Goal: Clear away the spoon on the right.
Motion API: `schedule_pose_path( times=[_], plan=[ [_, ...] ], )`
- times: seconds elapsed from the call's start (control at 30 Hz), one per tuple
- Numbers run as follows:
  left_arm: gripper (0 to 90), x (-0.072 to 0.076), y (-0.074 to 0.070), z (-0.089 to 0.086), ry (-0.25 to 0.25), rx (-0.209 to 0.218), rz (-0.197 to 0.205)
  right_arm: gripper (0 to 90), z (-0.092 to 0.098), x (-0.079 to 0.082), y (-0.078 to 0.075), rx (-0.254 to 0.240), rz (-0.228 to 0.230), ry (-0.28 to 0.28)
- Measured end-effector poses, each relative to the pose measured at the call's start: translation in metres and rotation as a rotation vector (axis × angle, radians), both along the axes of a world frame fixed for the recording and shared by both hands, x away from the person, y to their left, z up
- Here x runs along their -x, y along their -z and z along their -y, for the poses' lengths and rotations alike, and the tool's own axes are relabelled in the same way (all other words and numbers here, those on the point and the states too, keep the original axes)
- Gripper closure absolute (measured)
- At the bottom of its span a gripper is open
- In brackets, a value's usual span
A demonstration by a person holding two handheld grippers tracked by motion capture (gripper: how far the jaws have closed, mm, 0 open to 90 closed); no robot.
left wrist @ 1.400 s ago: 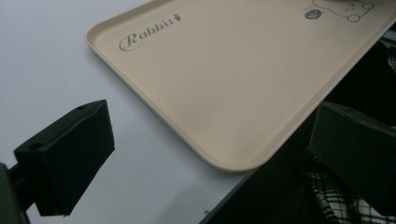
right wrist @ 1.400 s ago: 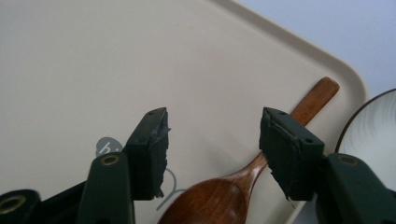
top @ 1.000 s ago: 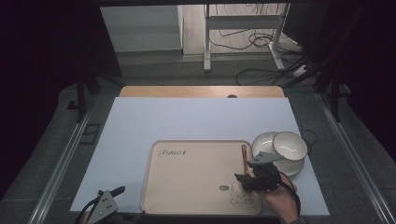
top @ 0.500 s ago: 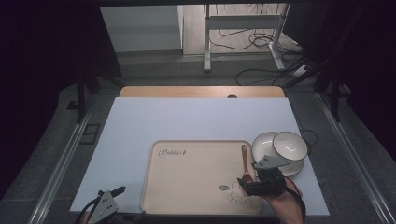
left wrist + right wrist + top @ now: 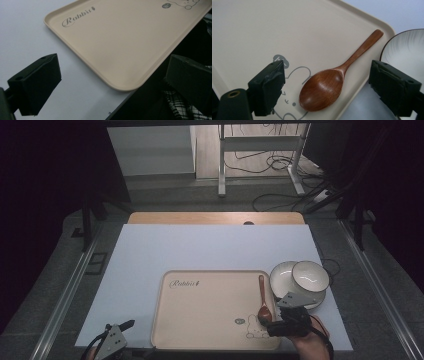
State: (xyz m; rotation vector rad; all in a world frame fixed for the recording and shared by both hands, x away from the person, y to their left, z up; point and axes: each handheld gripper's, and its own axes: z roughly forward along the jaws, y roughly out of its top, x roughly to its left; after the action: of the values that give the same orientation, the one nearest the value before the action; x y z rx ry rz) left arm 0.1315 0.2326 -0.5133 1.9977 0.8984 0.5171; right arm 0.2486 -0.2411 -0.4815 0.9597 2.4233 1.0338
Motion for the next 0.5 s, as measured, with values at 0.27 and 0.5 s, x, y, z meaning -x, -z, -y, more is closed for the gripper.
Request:
schedule_pose_path(
  times=[0.27, 0.5],
  plan=[
    [0.0, 0.0, 0.0, 0.0, 0.001, -0.002, -0.001, 9.5, 0.006, 0.008, 0.0, -0.009, 0.017, 0.001],
    [0.0, 0.0, 0.0, 0.0, 0.003, -0.003, -0.001, 7.2, 0.009, 0.013, 0.001, -0.009, 0.021, 0.001]
  ],
)
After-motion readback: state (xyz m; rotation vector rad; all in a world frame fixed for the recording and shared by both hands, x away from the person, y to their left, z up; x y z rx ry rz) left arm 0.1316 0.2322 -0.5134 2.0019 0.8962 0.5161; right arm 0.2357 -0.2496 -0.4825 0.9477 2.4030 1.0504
